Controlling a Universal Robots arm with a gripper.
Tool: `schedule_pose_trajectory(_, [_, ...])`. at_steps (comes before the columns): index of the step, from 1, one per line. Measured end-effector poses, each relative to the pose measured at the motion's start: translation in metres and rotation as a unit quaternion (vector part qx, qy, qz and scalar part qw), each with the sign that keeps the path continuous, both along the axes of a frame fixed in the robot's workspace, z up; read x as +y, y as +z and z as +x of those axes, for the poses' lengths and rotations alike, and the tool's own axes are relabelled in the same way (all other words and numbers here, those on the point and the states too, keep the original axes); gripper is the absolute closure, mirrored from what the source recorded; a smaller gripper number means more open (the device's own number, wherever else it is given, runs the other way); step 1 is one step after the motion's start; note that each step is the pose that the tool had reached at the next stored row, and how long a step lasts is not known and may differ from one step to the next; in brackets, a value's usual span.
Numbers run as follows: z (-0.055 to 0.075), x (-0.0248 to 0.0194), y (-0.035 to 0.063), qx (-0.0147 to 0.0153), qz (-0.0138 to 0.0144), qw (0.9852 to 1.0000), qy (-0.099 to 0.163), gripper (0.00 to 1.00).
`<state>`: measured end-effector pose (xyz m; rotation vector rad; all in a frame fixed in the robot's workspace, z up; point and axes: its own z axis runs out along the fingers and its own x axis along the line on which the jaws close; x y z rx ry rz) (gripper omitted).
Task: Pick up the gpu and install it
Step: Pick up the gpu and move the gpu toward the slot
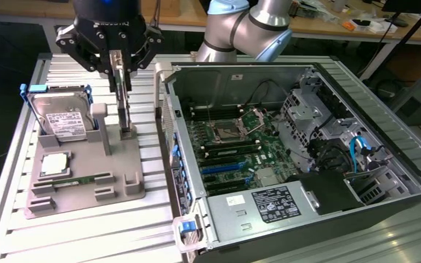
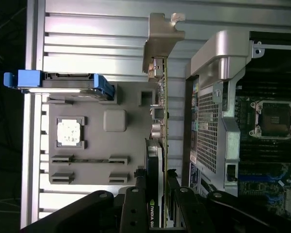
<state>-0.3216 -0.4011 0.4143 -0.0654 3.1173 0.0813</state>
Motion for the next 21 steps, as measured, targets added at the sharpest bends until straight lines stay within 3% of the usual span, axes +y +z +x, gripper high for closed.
schedule_pose_trajectory(5, [0.000, 0.0006, 0.0099, 0.0000, -0.0001, 1.0000, 0.000, 0.73])
schedule_pose_trajectory(15, [0.003, 0.0006, 0.0100, 0.0000, 0.0001, 1.0000, 0.000, 0.73])
schedule_pose_trajectory(21, [0.023, 0.0006, 0.0098, 0.0000, 0.0003, 1.0000, 0.000, 0.73])
